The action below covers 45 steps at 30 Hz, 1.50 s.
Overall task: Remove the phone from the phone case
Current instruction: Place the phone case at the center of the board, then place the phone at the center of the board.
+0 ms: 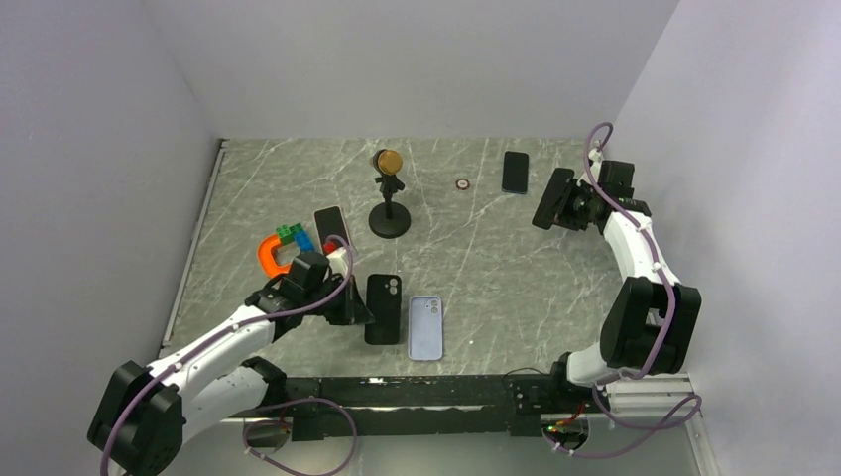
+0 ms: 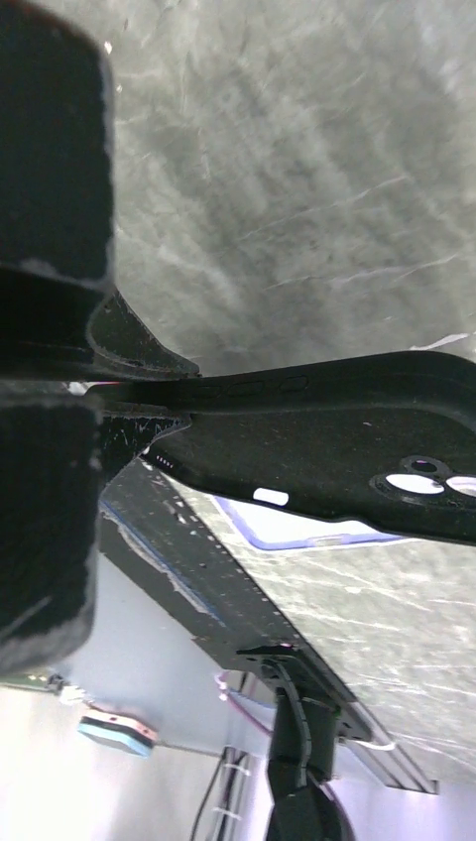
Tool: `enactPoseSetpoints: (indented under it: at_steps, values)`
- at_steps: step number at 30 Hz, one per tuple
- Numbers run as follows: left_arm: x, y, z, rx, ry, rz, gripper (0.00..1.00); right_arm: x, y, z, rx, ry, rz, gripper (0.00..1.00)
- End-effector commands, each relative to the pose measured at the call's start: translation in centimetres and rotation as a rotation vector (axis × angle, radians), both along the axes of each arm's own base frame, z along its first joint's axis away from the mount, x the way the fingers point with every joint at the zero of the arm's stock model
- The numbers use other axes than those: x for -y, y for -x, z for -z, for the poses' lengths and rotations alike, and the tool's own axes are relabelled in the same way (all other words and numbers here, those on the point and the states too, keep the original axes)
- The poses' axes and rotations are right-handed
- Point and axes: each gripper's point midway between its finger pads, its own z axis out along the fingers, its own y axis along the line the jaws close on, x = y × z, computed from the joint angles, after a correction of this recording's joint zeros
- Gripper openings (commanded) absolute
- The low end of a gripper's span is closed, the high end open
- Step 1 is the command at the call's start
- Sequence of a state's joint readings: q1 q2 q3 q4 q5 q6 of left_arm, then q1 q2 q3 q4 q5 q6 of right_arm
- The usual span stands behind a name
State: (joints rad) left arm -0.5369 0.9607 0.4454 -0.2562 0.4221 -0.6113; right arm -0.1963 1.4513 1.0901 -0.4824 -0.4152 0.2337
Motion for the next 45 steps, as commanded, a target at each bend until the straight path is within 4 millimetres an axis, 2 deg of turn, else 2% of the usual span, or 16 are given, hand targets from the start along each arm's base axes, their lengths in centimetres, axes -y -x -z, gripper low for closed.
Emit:
enactPoseSetpoints:
  at_steps: [1, 6, 10, 14, 18, 21, 23, 25, 27, 31, 34, 37, 41, 45]
  values:
    - [0.7, 2.1, 0.5, -0.055, 0.031, 0.104, 0.0, 0.1, -1.8, -2.7, 0.088, -0.005, -0.047, 0.0]
    - [2.1, 3.0, 1.2, -0.103, 0.08, 0.133, 0.0, 0.5, -2.5, -1.2, 0.061, 0.007, -0.057, 0.0]
    - [1.5, 3.0, 2.6, -0.149, 0.018, 0.085, 0.0, 1.4, -3.3, 0.4, 0.007, 0.02, -0.075, 0.0]
    - [1.7, 2.8, 3.1, -0.177, 0.017, 0.061, 0.0, 2.3, -4.4, 0.8, 0.01, 0.0, -0.09, 0.0]
    - [1.1, 2.8, 4.2, -0.215, -0.032, 0.03, 0.15, 2.7, -5.2, 3.0, -0.045, -0.073, -0.121, 0.0]
    - [0.6, 2.7, 4.9, -0.237, -0.062, -0.018, 0.39, 2.7, -5.9, 4.8, -0.09, -0.108, -0.12, 0.0]
    - [0.1, 2.3, 4.7, -0.219, -0.083, -0.049, 0.5, 3.0, -6.6, 5.3, -0.094, -0.114, -0.115, 0.0]
    - [-0.3, 1.7, 3.8, -0.177, -0.097, -0.07, 0.6, 3.1, -7.5, 5.5, -0.085, -0.118, -0.125, 0.0]
    - [-0.7, 1.1, 2.6, -0.13, -0.112, -0.085, 0.75, 3.4, -8.4, 6.3, -0.092, -0.122, -0.135, 0.0]
    - [-1.7, 0.6, 0.2, -0.043, -0.137, -0.096, 0.91, 3.8, -10.4, 8.5, -0.13, -0.165, -0.153, 0.0]
    - [-1.9, 0.2, -2.5, 0.039, -0.113, -0.093, 0.94, 4.4, -11.6, 10.6, -0.172, -0.169, -0.144, 0.0]
    - [-1.7, 0.2, -5.5, 0.135, -0.056, -0.068, 0.94, 5.1, -12.7, 12.0, -0.186, -0.155, -0.123, 0.05]
    - [-2.1, 0.1, -8.8, 0.242, -0.013, -0.076, 0.94, 6.4, -14.1, 12.8, -0.204, -0.101, -0.085, 0.08]
    - [-2.7, 0.0, -10.5, 0.291, -0.013, -0.101, 0.94, 7.5, -15.8, 12.9, -0.197, -0.065, -0.065, 0.12]
